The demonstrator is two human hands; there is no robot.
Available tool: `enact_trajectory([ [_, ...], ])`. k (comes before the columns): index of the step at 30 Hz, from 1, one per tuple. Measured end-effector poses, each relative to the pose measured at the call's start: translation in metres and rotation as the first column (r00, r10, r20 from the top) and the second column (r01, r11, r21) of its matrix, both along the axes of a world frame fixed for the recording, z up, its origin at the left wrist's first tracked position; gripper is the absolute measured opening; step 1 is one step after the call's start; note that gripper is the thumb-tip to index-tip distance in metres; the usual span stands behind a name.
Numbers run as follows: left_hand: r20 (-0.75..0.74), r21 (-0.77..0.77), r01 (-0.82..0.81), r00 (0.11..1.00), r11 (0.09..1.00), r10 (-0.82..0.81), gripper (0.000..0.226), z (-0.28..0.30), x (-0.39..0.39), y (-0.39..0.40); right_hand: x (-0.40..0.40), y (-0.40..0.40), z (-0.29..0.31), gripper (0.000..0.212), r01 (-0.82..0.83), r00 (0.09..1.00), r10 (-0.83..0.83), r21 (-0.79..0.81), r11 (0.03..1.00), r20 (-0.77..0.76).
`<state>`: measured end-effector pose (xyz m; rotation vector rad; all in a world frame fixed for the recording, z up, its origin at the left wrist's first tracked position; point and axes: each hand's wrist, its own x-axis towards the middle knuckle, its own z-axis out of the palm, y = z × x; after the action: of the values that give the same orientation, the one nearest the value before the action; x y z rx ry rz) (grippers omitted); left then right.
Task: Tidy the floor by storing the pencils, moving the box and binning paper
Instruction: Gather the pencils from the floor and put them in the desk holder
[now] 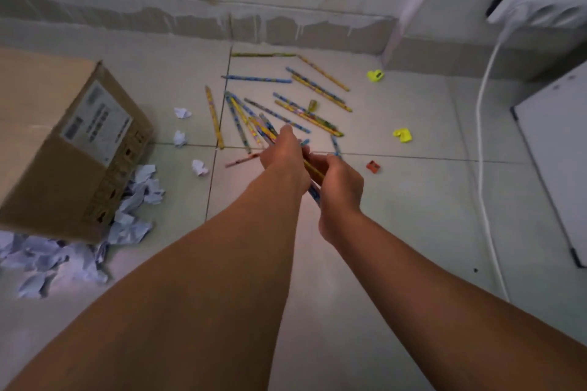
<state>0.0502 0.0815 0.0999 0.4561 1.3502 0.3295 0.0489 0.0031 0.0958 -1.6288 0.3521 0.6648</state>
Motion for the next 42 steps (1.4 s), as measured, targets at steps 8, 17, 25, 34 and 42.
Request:
enact_trajectory([
  [8,-0.145,0.204,0.122,0.985,0.971,-0.093,0.045,0.017,0.028,-0.007,0.043,-0.007,0.024,0.028,-0.117,0.953,0.206,-0.361,0.925,0.222],
  [17,-0.357,0.372,0.41,0.891,0.833,-0.28,0.032,-0.017,0.05,-0.006,0.073,-0.035,-0.025,0.02,-0.265,0.737,0.648,-0.801,0.537,0.19],
  [25,-0.577,0.316,0.572,0.749,0.757,-0.326,0.049,-0.07,0.046,-0.013,0.088,-0.056,-0.082,0.02,-0.276,0.653,0.736,-0.849,0.451,0.179],
  [34,-0.519,0.277,0.611,0.744,0.741,-0.419,0.059,-0.066,0.052,-0.034,0.082,-0.056,-0.084,0.017,-0.238,0.758,0.617,-0.791,0.564,0.212],
  [42,-0.364,0.191,0.402,0.876,0.895,-0.316,0.085,-0.057,0.043,-0.014,0.036,-0.047,-0.078,0.008,-0.405,0.746,0.548,-0.396,0.824,0.377],
])
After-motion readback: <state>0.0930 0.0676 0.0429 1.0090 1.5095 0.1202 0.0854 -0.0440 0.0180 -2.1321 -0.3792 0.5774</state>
